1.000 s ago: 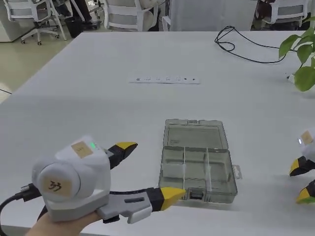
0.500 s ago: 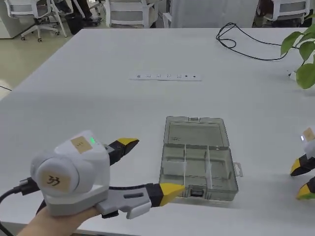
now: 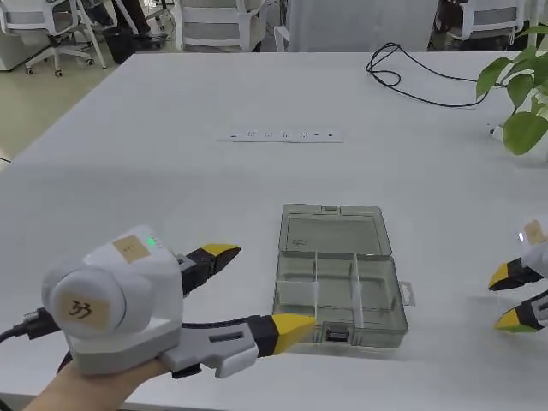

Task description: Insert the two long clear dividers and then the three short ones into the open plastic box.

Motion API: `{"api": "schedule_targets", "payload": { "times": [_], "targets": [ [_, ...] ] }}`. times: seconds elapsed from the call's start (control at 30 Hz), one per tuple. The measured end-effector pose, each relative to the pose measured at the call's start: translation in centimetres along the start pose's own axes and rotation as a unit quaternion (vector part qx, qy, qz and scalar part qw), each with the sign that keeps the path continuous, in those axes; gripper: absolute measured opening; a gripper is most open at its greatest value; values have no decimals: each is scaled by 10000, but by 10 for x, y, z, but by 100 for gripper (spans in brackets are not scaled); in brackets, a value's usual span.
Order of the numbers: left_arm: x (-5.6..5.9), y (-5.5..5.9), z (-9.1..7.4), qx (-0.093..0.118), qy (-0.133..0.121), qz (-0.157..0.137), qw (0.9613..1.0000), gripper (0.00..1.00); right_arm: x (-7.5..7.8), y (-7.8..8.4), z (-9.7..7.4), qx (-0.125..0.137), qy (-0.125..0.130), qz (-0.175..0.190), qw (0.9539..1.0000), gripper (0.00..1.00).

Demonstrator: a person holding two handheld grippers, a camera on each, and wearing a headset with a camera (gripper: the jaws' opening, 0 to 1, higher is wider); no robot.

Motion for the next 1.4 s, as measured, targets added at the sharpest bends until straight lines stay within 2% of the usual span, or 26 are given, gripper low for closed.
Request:
{"api": "schedule_targets", "payload": {
  "times": [0.07, 0.2, 0.33, 0.43, 0.53, 0.63, 0.83, 1.17, 1.4],
  "targets": [
    [1, -1, 1, 76, 38, -144, 9999, 70, 3, -12, -4, 192, 170, -78, 9996, 32],
    [3, 1, 3, 82, 40, -334, 9994, 64, 5, -36, -12, 483, 404, -261, 9977, 32],
    [4, 3, 6, 96, 81, -559, 9984, 58, 7, -61, -20, 787, 646, -463, 9937, 32],
    [5, 4, 9, 89, 109, -656, 9977, 54, 6, -79, -24, 995, 737, -600, 9905, 32],
    [5, 5, 12, 53, 139, -747, 9971, 49, 12, -89, -22, 1215, 793, -742, 9866, 32],
    [6, 5, 15, 67, 173, -819, 9965, 46, 6, -112, -27, 1448, 845, -890, 9818, 32],
    [6, 2, 19, 155, 239, -1031, 9943, 39, -5, -145, -31, 1758, 857, -1192, 9734, 32],
    [9, -3, 23, 292, 436, -1512, 9871, 24, -27, -186, -37, 2123, 819, -1596, 9606, 32],
    [15, -4, 25, 299, 620, -1784, 9815, 15, -38, -205, -37, 2204, 840, -1865, 9537, 32]
  ]
}}
Point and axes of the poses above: the centre of the closed fingertips' face, and the gripper's own axes: z roughly forward along the fingers, x roughly to its right, y roughly out of its underside, the point moved 5 cm from there along -z, roughly backward along the fingers, and after that the axes turned 1 degree about x, right-handed, at the moved point
